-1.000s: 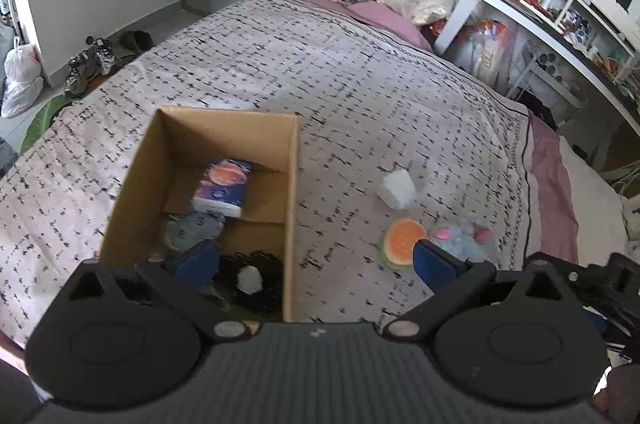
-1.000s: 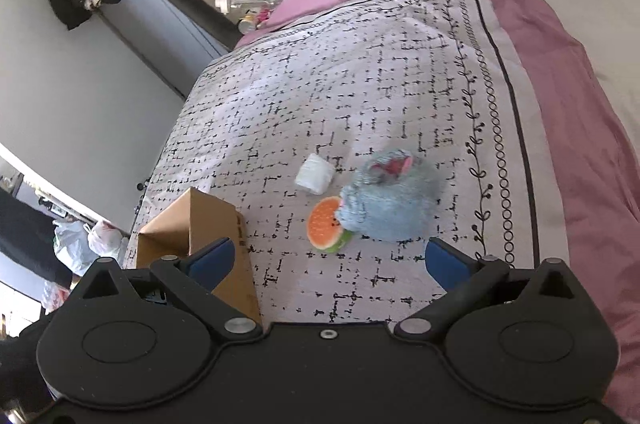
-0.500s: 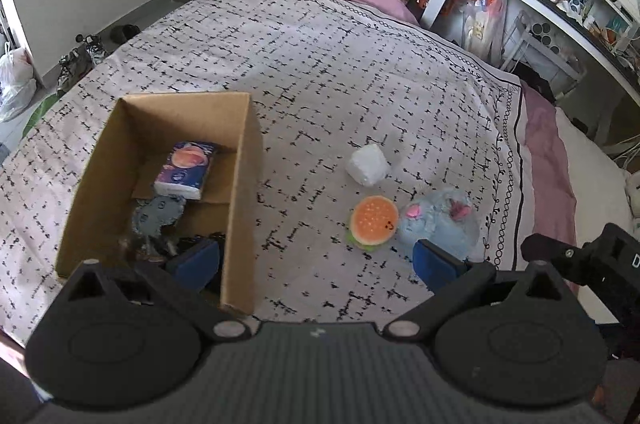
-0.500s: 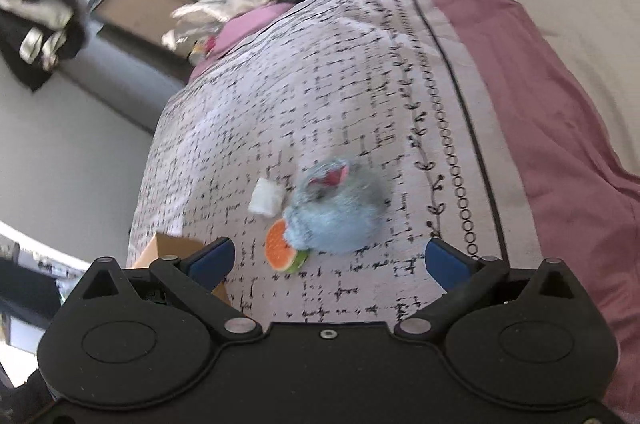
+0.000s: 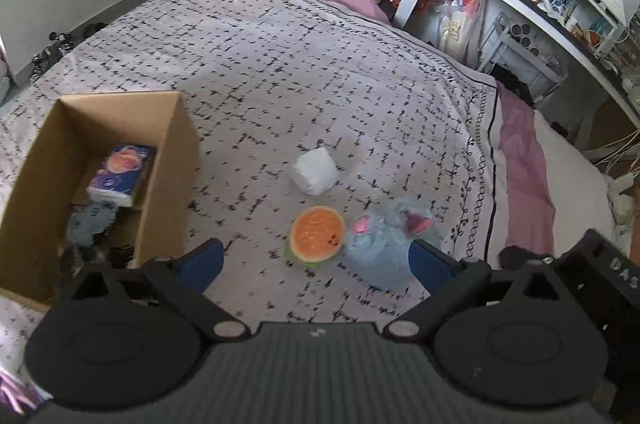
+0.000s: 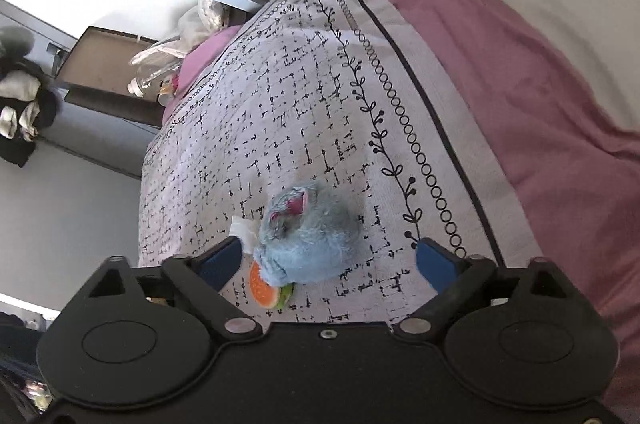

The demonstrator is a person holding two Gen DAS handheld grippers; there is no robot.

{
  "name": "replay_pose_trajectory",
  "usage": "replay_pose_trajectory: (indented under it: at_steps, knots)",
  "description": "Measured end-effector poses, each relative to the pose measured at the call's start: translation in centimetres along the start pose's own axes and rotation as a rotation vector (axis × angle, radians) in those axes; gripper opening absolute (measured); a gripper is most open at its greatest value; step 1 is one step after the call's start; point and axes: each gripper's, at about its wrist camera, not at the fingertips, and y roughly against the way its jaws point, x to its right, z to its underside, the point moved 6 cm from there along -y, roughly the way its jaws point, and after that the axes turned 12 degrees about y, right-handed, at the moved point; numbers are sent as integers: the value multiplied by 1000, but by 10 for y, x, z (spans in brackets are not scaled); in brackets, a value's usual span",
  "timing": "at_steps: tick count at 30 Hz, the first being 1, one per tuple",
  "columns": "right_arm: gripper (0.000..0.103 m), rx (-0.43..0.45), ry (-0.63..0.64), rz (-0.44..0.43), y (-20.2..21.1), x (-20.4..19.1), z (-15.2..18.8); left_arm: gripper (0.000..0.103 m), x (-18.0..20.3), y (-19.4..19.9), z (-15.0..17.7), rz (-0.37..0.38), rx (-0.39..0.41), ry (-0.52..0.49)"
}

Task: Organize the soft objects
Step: 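Move both tools back toward the grey plush mouse and burger plush, then grasp the grey plush mouse with the left tool while the right also grips it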

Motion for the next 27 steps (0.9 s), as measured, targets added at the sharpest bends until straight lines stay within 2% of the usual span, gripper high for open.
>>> replay_pose_trajectory:
  at_steps: [4, 7, 9, 18, 24, 27]
  knots:
    - [82, -23, -43, -19, -16, 7, -5, 91, 7, -15, -3, 27, -9, -4]
    - [72, -59, -93, -33, -29, 16, -8, 84, 11, -27, -4, 42, -16, -3]
    - [66, -71, -106, -31, -36, 19, -9, 76, 14, -36, -5, 53, -26, -2]
    - [59, -128, -158, -40, -65, 25, -11, 60, 32, -73, -11, 84, -73, -14]
    - [59, -157, -177, -54, -82, 24, -11, 58, 41, -92, -13, 102, -101, -31]
    - [55, -184, -194, -68, -91, 25, -8, 57, 43, -101, -11, 105, -119, -36]
